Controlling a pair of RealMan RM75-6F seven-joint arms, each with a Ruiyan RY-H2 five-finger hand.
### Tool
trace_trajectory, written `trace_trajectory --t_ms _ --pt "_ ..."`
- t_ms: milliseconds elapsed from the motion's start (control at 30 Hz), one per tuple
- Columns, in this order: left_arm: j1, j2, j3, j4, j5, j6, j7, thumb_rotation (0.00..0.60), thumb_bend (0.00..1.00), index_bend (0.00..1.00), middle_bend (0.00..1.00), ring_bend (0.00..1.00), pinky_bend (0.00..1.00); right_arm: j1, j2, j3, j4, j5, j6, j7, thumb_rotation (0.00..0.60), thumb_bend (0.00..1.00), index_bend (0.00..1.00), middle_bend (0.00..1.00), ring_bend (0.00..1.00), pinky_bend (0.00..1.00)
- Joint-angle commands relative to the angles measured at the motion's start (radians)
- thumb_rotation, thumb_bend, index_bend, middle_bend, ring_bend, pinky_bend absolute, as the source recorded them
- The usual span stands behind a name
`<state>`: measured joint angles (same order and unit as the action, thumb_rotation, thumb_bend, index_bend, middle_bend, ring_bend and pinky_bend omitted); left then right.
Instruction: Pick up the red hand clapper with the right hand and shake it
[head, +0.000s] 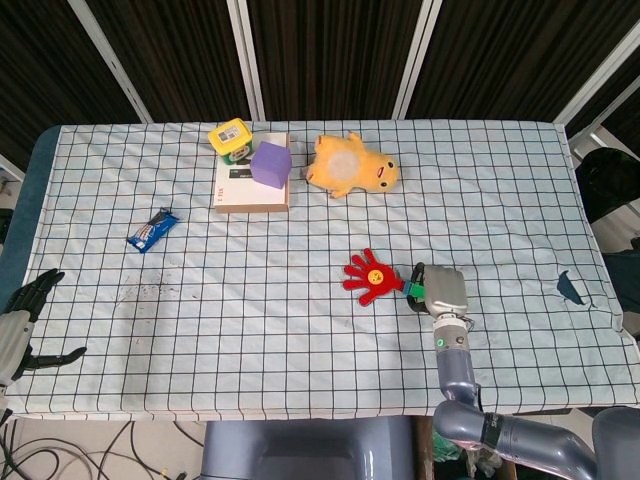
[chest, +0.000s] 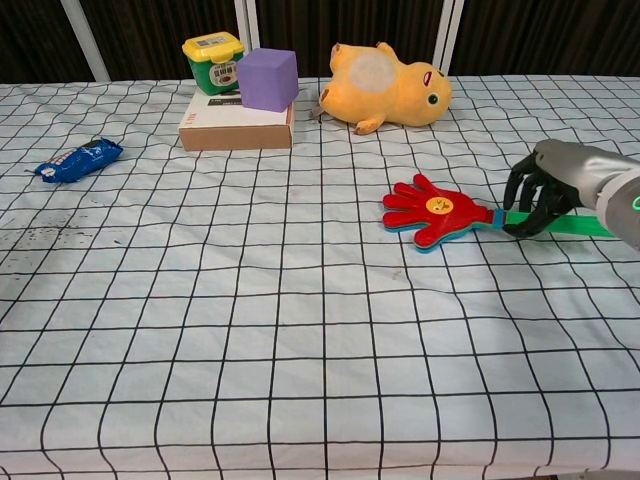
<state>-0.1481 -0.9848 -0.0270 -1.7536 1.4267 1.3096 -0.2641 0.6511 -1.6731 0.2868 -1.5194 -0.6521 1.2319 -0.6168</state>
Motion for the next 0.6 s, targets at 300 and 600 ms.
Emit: trace_trajectory --t_ms 300,600 --pt "0.001 0.003 0.001 -0.004 -0.001 -0.003 -0.005 0.600 0.00 0.00 0.00 0.00 0.01 -0.043 0.028 -0.005 -0.059 -0.129 0.019 0.129 0.600 0.70 0.76 0.72 0.60 0.59" --pt "0.000 0.003 0.004 -0.010 -0.005 -0.009 -0.007 0.600 0.00 0.00 0.00 0.00 0.01 -0.107 0.090 -0.010 -0.162 -0.307 0.039 0.340 0.600 0.74 0.80 0.76 0.64 0.65"
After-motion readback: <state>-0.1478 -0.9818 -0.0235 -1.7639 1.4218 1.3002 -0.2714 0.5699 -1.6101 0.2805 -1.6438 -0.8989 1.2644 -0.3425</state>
